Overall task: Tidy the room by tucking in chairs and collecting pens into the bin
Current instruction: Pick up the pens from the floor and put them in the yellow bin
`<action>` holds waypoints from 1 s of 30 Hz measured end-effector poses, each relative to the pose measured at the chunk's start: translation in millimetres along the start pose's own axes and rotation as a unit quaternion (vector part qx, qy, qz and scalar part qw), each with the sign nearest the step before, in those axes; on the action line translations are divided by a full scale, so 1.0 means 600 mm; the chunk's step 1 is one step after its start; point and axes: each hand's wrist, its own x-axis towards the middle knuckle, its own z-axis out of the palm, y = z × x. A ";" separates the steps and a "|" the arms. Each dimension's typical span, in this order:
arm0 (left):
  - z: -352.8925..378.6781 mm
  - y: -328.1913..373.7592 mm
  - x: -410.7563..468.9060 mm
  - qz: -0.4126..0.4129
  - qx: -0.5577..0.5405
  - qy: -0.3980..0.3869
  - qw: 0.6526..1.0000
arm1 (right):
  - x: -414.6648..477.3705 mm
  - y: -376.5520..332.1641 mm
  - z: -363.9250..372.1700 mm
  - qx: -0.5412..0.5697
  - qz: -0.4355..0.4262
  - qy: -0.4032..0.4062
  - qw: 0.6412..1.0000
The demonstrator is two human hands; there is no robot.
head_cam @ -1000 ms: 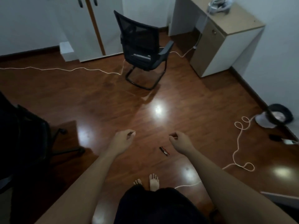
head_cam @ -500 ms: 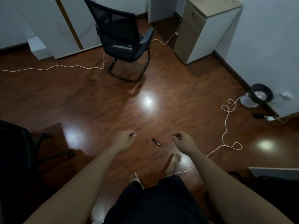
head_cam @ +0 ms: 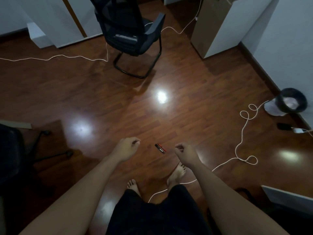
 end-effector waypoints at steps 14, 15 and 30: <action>0.295 -0.085 0.377 -0.030 0.000 -0.031 0.999 | 0.415 0.236 0.116 0.031 0.028 -0.011 0.999; 0.330 -0.111 0.413 -0.034 0.003 -0.040 0.999 | 0.452 0.264 0.145 0.032 0.029 -0.011 0.999; 0.775 -0.454 0.801 -0.019 0.043 -0.075 0.996 | 0.932 0.708 0.637 -0.002 0.117 -0.033 0.993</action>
